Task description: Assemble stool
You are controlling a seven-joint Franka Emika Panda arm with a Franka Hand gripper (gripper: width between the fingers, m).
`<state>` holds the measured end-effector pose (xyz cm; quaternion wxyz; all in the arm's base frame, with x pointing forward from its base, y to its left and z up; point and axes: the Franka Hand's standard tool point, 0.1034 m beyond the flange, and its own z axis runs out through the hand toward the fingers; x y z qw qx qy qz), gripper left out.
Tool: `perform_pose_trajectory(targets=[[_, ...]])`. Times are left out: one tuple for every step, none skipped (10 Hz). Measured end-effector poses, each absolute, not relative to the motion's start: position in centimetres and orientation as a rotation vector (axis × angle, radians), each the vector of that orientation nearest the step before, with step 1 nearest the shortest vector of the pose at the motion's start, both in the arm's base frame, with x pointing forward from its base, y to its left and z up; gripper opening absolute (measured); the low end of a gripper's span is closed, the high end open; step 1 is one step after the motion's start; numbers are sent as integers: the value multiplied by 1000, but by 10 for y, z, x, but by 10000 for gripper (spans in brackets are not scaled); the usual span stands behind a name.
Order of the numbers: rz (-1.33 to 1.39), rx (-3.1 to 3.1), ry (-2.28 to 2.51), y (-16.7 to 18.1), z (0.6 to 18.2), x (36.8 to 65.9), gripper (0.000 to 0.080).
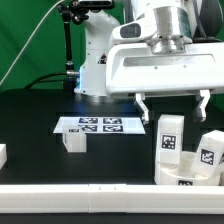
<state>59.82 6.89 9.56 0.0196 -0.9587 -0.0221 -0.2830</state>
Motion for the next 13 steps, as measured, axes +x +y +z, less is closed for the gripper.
perform_pose_trajectory(targets=[[-853,-2980,-63,66,96,598,643],[-800,-2988,-49,61,99,599,648],[-725,-2994,-32,57,105,602,648],[-656,-2996,-19,53,115,607,649],[-619,-2997,-22,50,122,610,649],[-629,-2999,-30,42,127,614,649],[-628,-3000,-28,43,125,614,649],[-628,-3000,-29,43,125,614,649],[-628,-3000,-29,43,125,614,649],[-628,-3000,-29,43,125,614,649],[-628,-3000,-29,43,125,614,649],[-628,-3000,-29,43,125,614,649],[-628,-3000,-29,43,125,613,649]])
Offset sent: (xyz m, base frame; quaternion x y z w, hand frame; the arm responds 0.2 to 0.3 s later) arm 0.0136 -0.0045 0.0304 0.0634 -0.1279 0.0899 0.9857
